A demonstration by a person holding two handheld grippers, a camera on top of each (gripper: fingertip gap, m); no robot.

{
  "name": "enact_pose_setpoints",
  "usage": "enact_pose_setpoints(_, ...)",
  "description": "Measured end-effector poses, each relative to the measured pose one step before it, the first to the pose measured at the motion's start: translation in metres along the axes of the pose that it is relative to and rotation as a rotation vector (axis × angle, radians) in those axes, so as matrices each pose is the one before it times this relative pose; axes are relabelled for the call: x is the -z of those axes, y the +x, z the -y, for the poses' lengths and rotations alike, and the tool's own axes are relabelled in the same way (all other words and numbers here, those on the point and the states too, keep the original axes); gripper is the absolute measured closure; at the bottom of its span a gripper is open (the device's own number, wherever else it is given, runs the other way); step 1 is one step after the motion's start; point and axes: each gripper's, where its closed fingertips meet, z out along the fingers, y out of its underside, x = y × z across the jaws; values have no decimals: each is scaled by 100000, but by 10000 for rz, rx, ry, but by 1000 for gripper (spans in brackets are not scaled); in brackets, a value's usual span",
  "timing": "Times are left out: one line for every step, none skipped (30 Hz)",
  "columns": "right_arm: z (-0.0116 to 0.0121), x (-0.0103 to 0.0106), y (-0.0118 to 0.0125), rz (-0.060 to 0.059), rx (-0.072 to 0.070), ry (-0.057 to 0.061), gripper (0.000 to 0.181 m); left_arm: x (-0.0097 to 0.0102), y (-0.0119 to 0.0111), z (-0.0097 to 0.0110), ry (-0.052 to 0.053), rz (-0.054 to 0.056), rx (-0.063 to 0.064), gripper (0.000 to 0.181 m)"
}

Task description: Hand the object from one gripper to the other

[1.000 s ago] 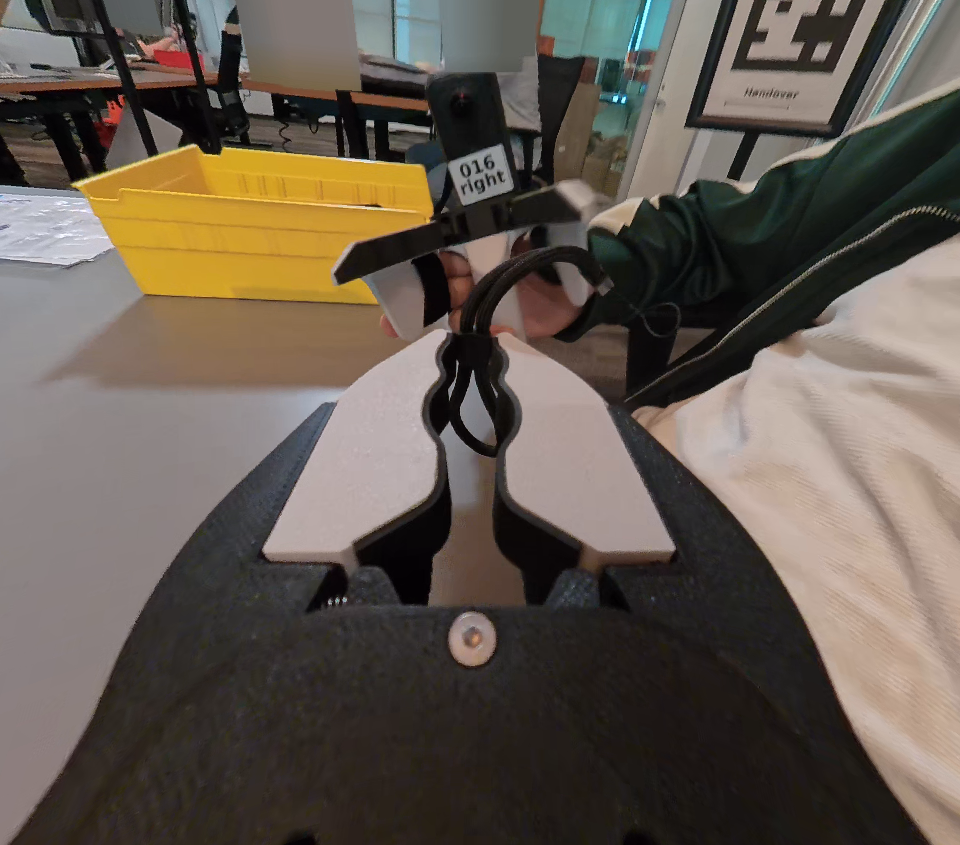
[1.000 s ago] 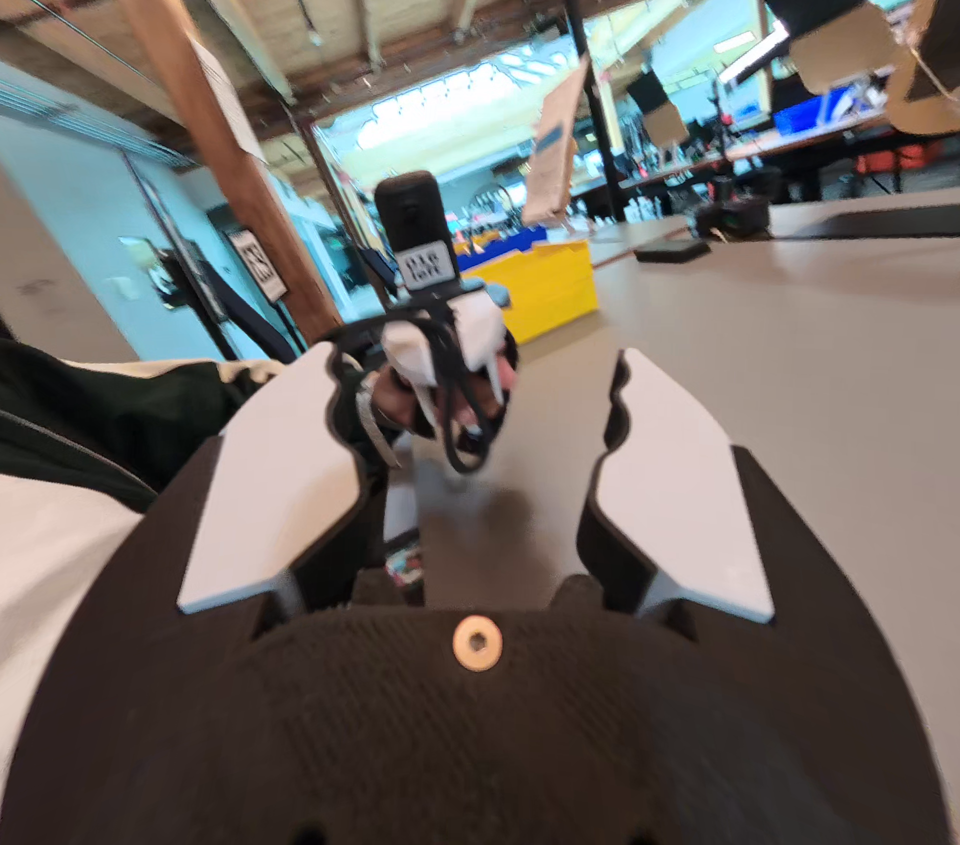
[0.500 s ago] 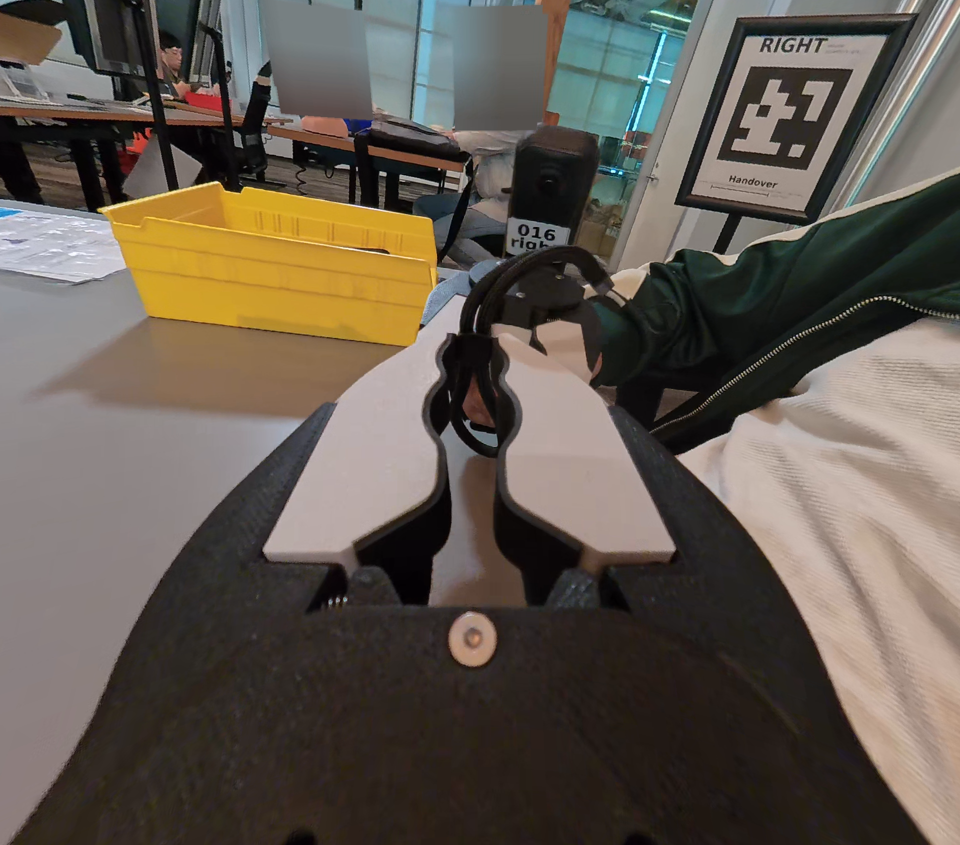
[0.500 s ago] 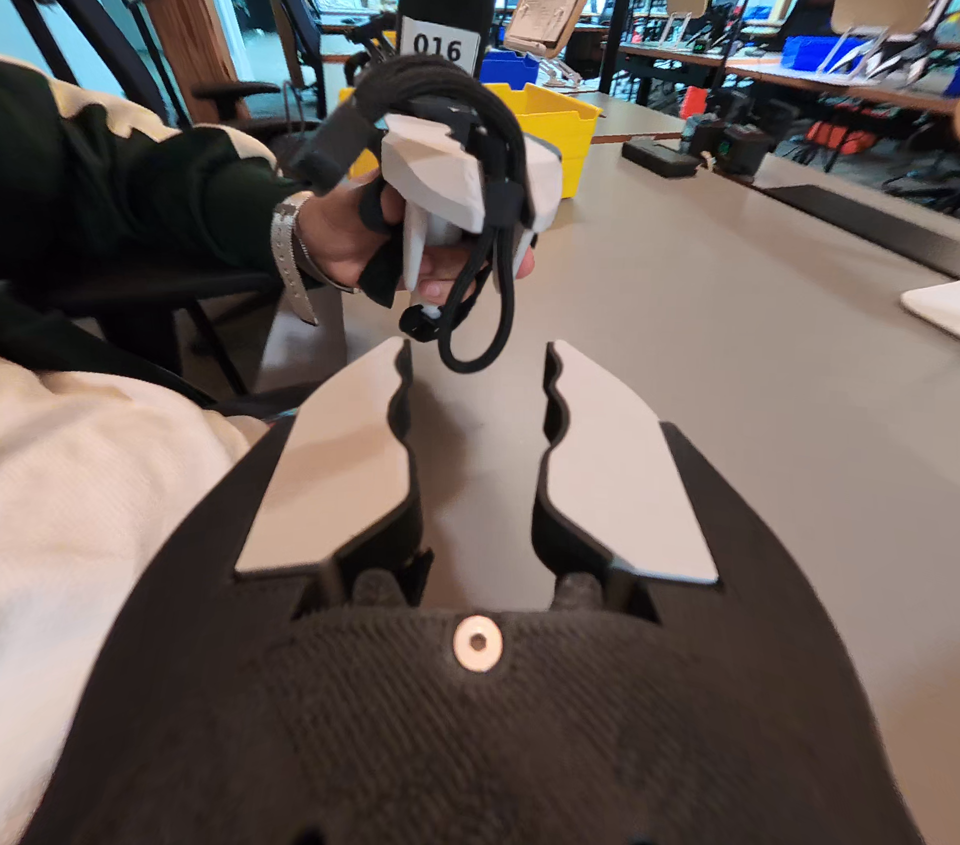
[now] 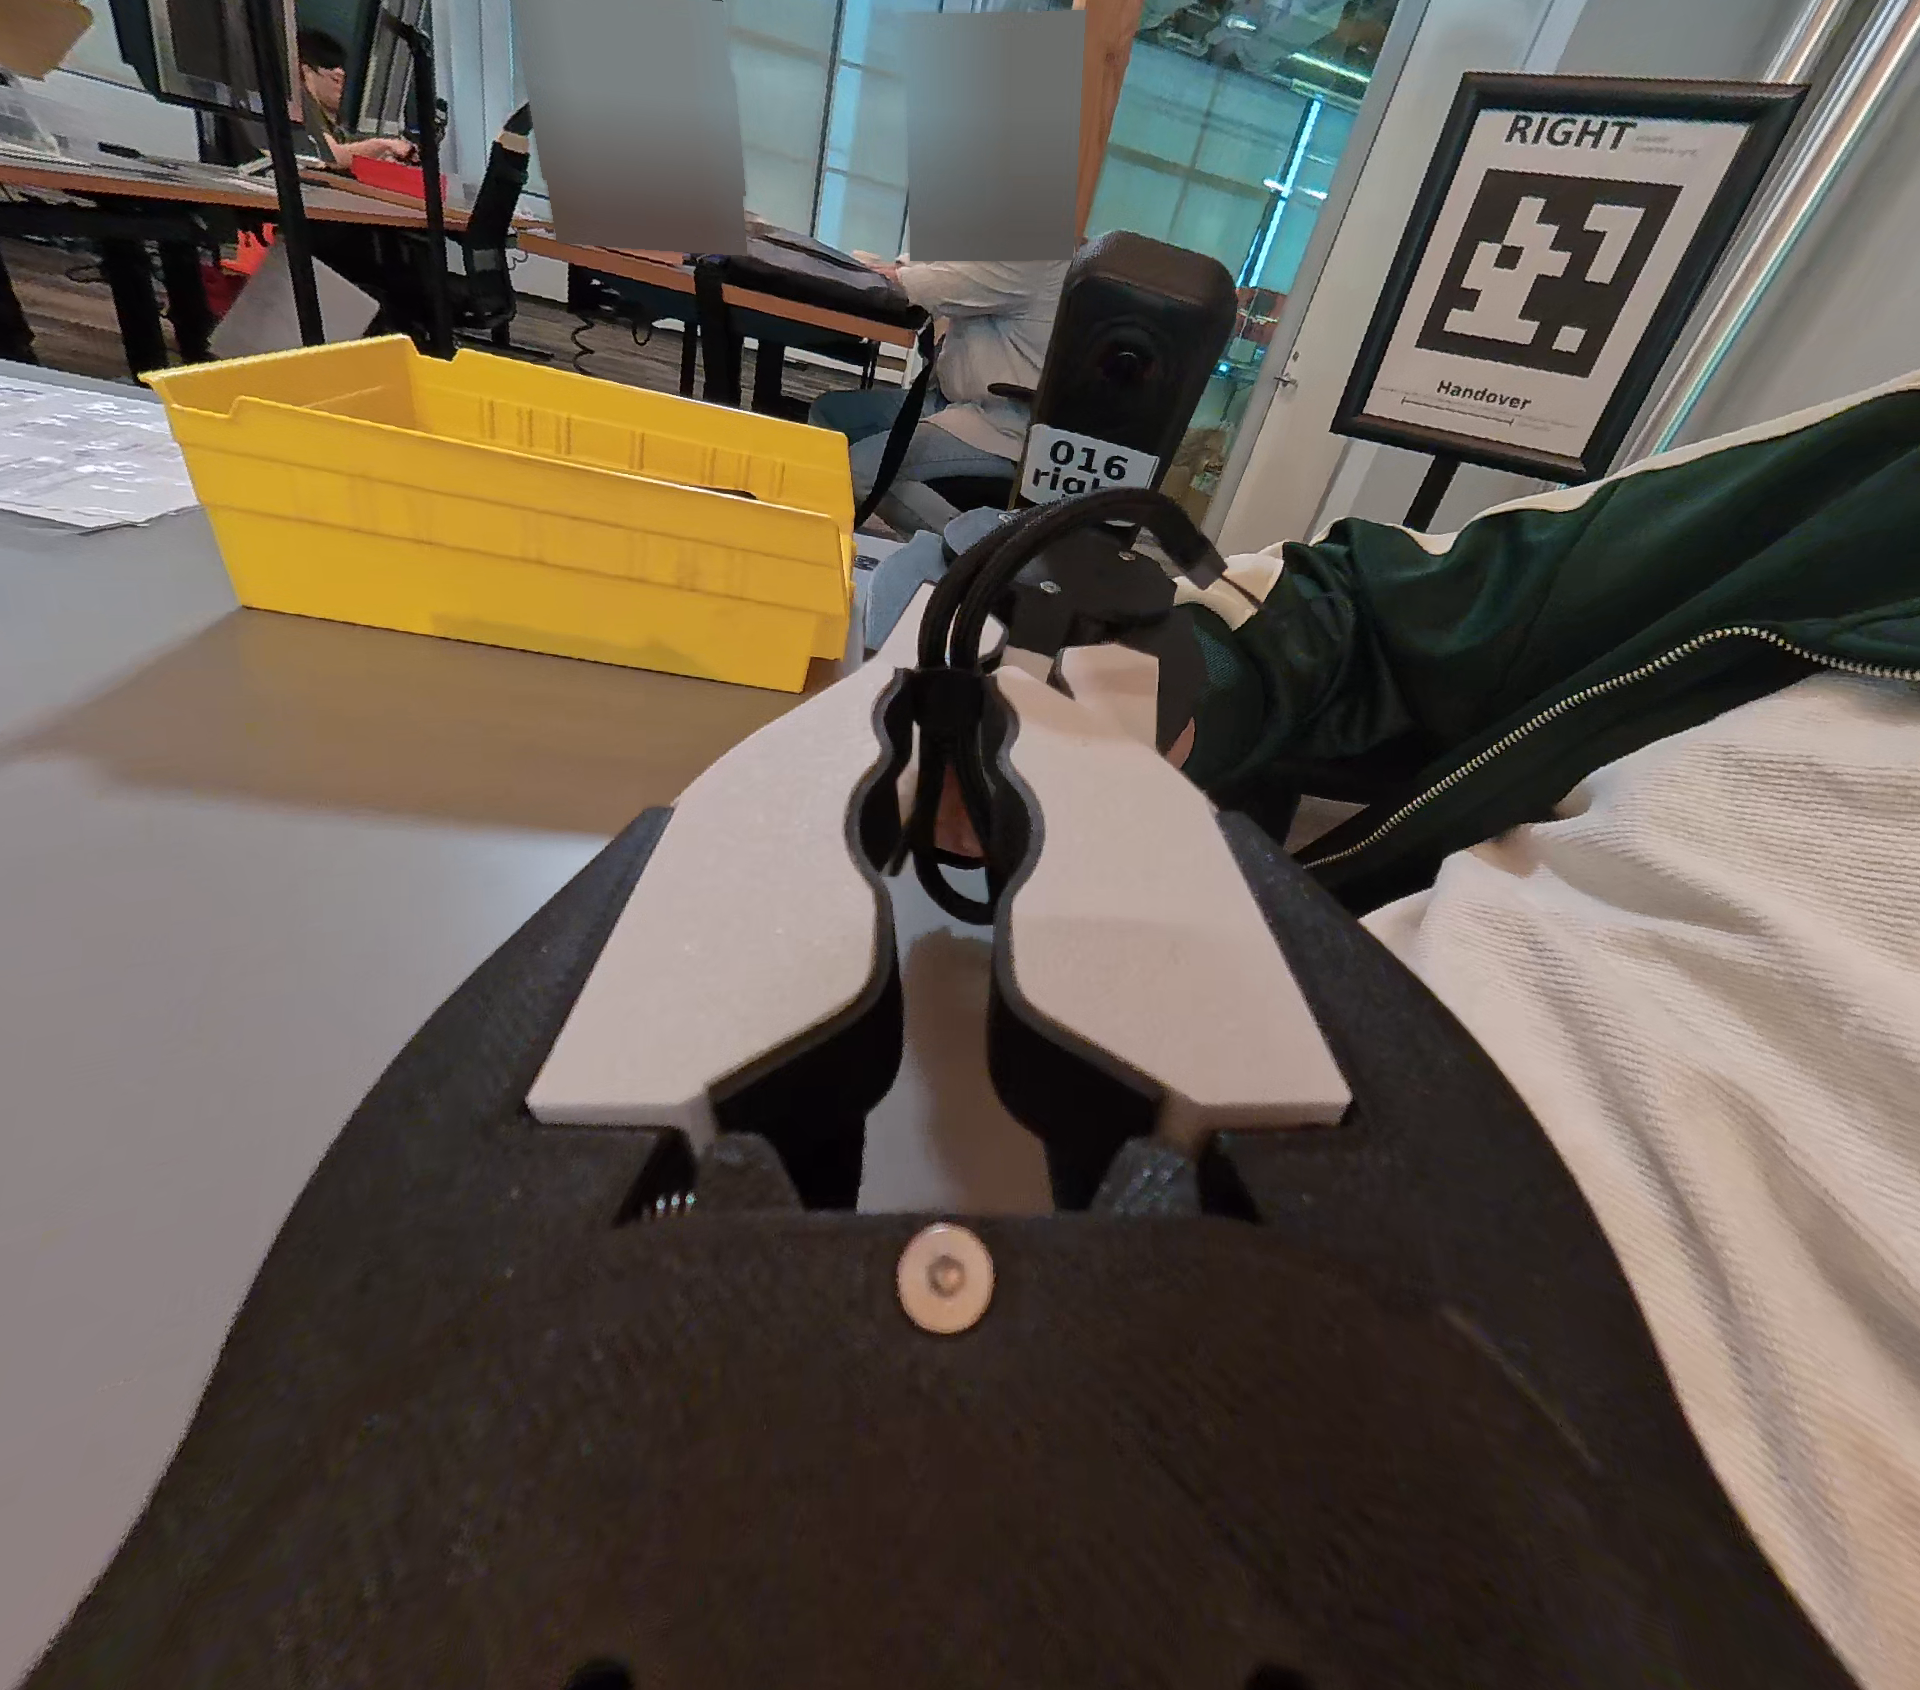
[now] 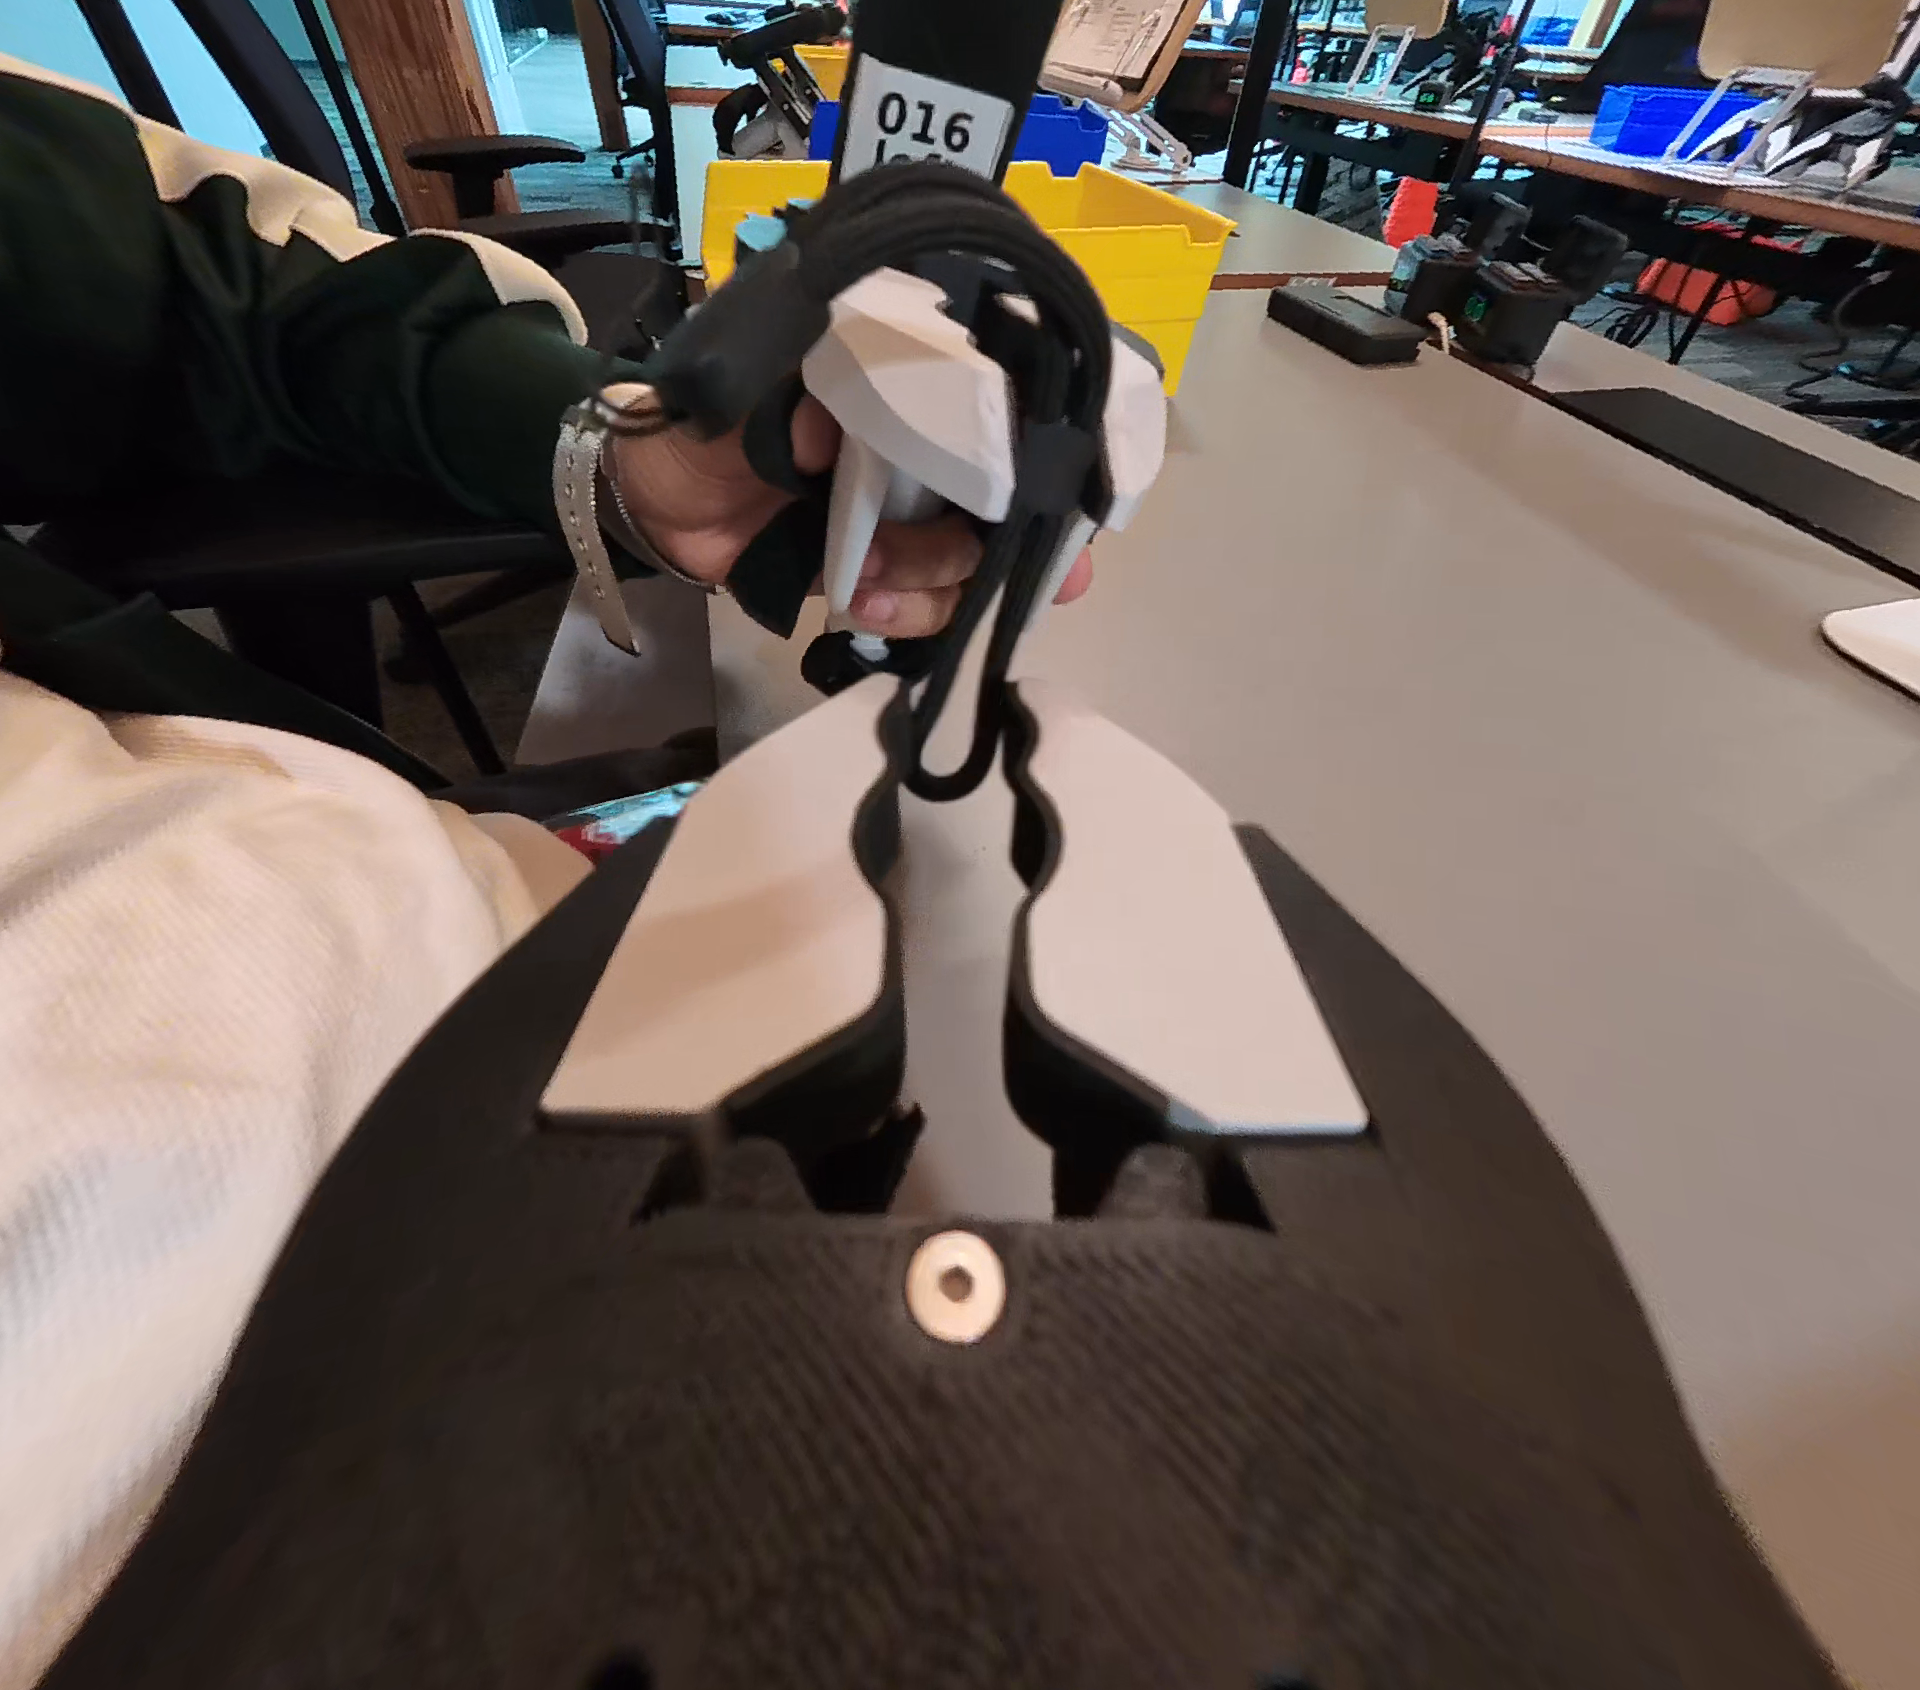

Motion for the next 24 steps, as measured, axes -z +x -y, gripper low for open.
enact_pose_setpoints(31,18,-121,51,-7,-7,170,-13,10,-25,1,-11,26,171)
enact_pose_setpoints(28,29,-57,16,-9,-7,171,-15,28,-41,-10,-27,20,171)
enact_pose_setpoints(-3,27,-31,24,-13,-7,172,-15,58,17,31,-46,36,171)
enact_pose_setpoints(40,54,2,-2,-23,16,173,-16,40,51,39,-33,46,169)
enact_pose_setpoints(99,53,-8,-1,-5,48,173,-7,1,68,47,-14,59,165)
enact_pose_setpoints(103,68,8,5,-13,45,173,-4,-4,101,70,-7,72,161)
enact_pose_setpoints(109,45,37,-12,-22,39,173,17,-30,130,92,7,89,156)
enact_pose_setpoints(146,129,49,-37,-11,63,173,32,-41,160,108,7,96,150)
enact_pose_setpoints(208,187,64,-38,2,86,173,74,-86,181,116,33,98,146)
enact_pose_setpoints(237,215,108,-41,-11,97,173,100,-121,223,134,48,72,142)
enact_pose_setpoints(213,180,136,-39,-29,89,174,137,-123,252,155,43,68,138)
enact_pose_setpoints(214,174,82,-40,-40,78,174,147,-114,249,144,25,76,136)
enact_pose_setpoints(159,172,119,-47,-14,73,174,151,-95,237,138,12,85,134)
enact_pose_setpoints(152,182,123,-54,6,58,174,156,-98,227,125,11,92,134)
enact_pose_setpoints(131,164,105,-41,15,38,174,135,-128,162,95,16,96,134)
enact_pose_setpoints(133,172,102,-40,9,16,174,113,-104,128,78,9,92,134)
enact_pose_setpoints(104,114,47,-36,20,19,174,75,-102,91,63,6,90,133)
enact_pose_setpoints(144,111,56,-36,30,26,174,68,-82,41,48,3,87,133)
enact_pose_setpoints(209,131,54,-50,54,30,174,31,-80,14,29,3,81,133)
enact_pose_setpoints(295,221,100,-77,82,39,174,11,-55,-27,8,-7,74,133)
enact_pose_setpoints(375,244,220,-101,114,57,174,-13,7,-43,-14,-32,75,133)
enact_pose_setpoints(533,277,388,-139,121,69,174,-20,6,-47,-13,-33,57,133)
enact_pose_setpoints(484,496,445,-242,151,1,174,-27,10,-56,-22,-20,32,133)
enact_pose_setpoints(483,593,926,-509,189,-178,174,-26,-3,-73,-40,-11,22,133)
